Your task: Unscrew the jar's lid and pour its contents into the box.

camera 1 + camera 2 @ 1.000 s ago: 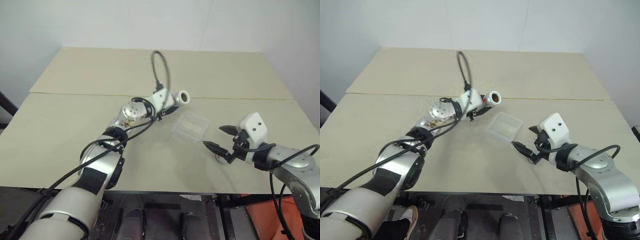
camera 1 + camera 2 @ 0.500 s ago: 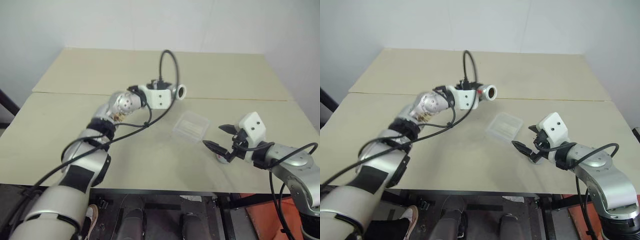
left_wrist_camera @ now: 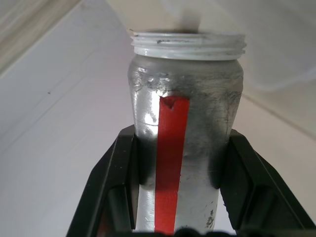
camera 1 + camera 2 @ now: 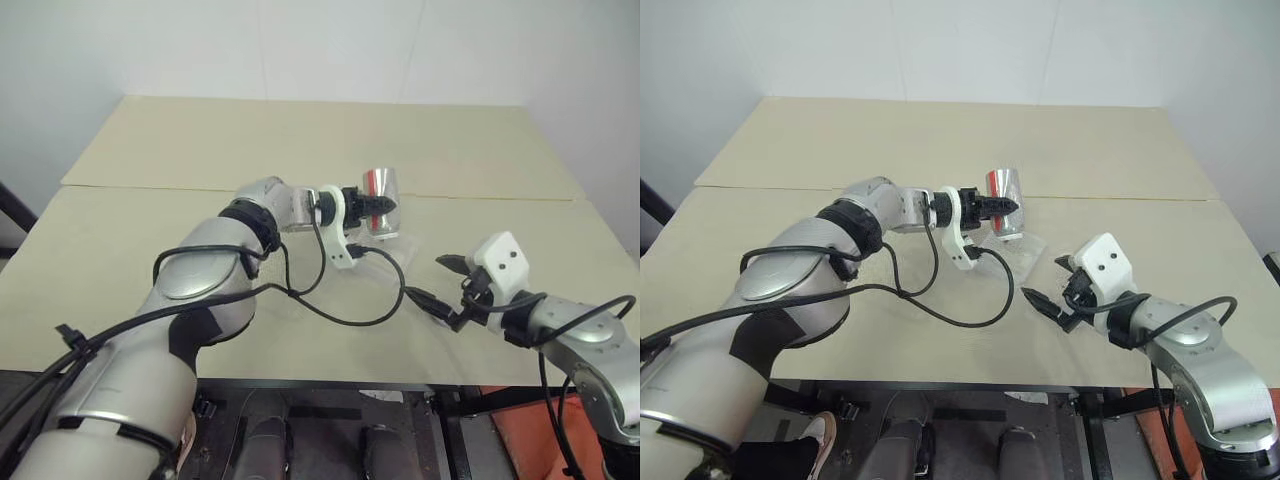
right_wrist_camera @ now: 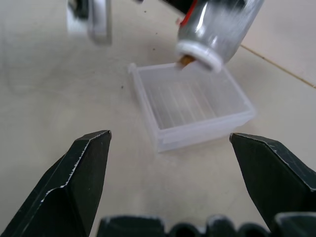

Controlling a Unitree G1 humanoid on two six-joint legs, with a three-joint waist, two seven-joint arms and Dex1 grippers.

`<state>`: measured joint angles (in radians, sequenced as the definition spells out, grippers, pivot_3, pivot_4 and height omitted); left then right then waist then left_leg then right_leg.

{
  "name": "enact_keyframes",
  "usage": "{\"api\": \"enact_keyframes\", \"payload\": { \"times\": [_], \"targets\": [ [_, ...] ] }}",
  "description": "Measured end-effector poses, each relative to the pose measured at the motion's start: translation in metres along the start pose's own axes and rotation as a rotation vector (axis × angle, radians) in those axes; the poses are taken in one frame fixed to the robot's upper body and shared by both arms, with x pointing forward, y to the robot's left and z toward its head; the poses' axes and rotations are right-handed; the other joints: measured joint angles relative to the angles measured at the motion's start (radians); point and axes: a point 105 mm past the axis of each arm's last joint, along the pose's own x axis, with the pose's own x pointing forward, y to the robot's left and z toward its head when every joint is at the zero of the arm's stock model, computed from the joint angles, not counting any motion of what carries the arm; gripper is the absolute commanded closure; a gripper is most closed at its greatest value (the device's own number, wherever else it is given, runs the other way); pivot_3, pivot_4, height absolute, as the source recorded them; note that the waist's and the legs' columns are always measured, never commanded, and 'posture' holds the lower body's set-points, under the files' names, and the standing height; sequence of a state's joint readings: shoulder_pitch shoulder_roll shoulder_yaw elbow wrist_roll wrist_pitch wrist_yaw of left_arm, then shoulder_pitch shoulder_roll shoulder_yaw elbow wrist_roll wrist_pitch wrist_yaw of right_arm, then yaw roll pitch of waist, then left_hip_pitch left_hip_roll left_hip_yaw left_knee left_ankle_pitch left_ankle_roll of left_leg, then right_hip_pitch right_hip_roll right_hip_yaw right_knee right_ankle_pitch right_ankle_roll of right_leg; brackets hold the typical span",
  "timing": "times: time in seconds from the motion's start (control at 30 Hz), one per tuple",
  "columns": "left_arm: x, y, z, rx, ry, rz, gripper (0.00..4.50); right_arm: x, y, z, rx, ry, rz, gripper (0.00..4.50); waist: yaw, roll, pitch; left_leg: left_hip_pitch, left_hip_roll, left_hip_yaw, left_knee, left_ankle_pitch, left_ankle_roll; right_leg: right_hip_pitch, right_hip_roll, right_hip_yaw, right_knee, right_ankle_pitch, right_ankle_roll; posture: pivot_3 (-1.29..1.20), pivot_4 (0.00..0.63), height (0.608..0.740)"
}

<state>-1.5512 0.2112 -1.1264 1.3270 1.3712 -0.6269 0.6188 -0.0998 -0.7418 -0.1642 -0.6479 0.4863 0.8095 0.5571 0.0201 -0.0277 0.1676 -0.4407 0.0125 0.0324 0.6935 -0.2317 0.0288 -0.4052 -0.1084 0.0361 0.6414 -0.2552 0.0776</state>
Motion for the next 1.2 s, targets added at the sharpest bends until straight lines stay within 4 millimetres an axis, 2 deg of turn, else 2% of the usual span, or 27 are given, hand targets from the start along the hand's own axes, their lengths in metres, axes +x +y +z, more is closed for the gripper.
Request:
{"api": "enact_keyframes", "payload": {
  "times": [0.27,0.37,0.47,0.63,0.7,0.8,0.9,0.97,1.1,1.2],
  "targets": [
    [0.002,0.003,-0.001,-0.004,-0.001,0.007,2.63,-0.002,0.003,0.003,-0.006,-0.010,-0.007,0.03,-0.003,0.000,0.000,0.000,0.000,0.000,0.000,0.000,0.000,0.000,0.000,0.000,0.000,0.000,0.000,0.00,0.150,0.740],
    [0.000,0.004,-0.006,-0.118,0.047,0.014,2.63,-0.002,0.002,0.003,-0.006,-0.010,-0.007,0.03,-0.004,0.000,0.000,0.000,0.000,0.000,0.000,0.000,0.000,0.000,0.000,0.000,0.000,0.000,0.000,0.00,0.150,0.740],
    [-0.006,0.000,-0.015,-0.368,0.143,0.028,2.63,-0.002,0.002,0.003,-0.008,-0.012,-0.007,0.03,-0.008,0.000,0.000,0.000,0.000,0.000,0.000,0.000,0.000,0.000,0.000,0.000,0.001,0.000,0.000,0.00,0.150,0.740],
    [-0.028,-0.032,-0.028,-1.200,0.363,0.133,2.63,-0.002,0.002,0.003,-0.008,-0.011,-0.007,0.03,-0.012,0.001,-0.001,0.000,0.001,0.000,0.001,0.000,0.000,0.000,0.000,0.000,0.004,0.000,0.000,0.00,0.150,0.740],
    [-0.038,-0.042,-0.031,-1.466,0.386,0.210,2.63,-0.001,0.002,0.003,-0.007,-0.009,-0.007,0.03,-0.013,0.001,-0.001,0.000,0.001,0.000,0.002,0.000,0.000,0.000,0.000,0.000,0.006,0.000,0.000,0.00,0.150,0.740],
    [-0.050,-0.048,-0.028,-1.803,0.329,0.377,2.63,0.000,0.001,0.000,0.003,-0.002,-0.005,0.03,-0.014,0.001,-0.001,0.001,0.001,-0.001,0.002,0.000,0.000,0.001,0.000,0.000,0.006,0.000,0.000,0.00,0.150,0.740],
    [-0.059,-0.056,-0.022,-2.007,0.316,0.486,2.63,0.002,-0.001,0.000,0.008,-0.001,-0.003,0.03,-0.016,0.001,-0.001,0.001,0.001,-0.003,0.002,0.000,0.000,0.001,0.000,0.000,0.006,0.000,0.000,0.00,0.150,0.740],
    [-0.066,-0.057,-0.015,-2.061,0.310,0.525,2.63,0.004,0.000,0.000,0.011,0.001,0.002,0.03,-0.018,0.002,-0.001,0.001,0.001,-0.005,0.002,0.000,0.000,0.001,0.000,0.000,0.006,0.000,0.000,0.00,0.150,0.740],
    [-0.078,-0.063,0.013,-2.198,0.313,0.553,2.63,0.006,0.003,-0.004,0.015,0.013,0.023,0.03,-0.023,0.002,-0.001,0.001,0.001,-0.008,0.002,0.000,0.000,0.001,0.000,0.001,0.007,0.000,0.000,0.00,0.150,0.740],
    [-0.084,-0.062,0.019,-2.255,0.332,0.564,2.63,0.007,0.003,-0.005,0.011,0.017,0.027,0.03,-0.021,0.002,-0.001,0.002,0.001,-0.009,0.002,0.000,0.000,0.002,0.000,0.000,0.007,0.000,-0.001,0.00,0.150,0.740]
  ]
}}
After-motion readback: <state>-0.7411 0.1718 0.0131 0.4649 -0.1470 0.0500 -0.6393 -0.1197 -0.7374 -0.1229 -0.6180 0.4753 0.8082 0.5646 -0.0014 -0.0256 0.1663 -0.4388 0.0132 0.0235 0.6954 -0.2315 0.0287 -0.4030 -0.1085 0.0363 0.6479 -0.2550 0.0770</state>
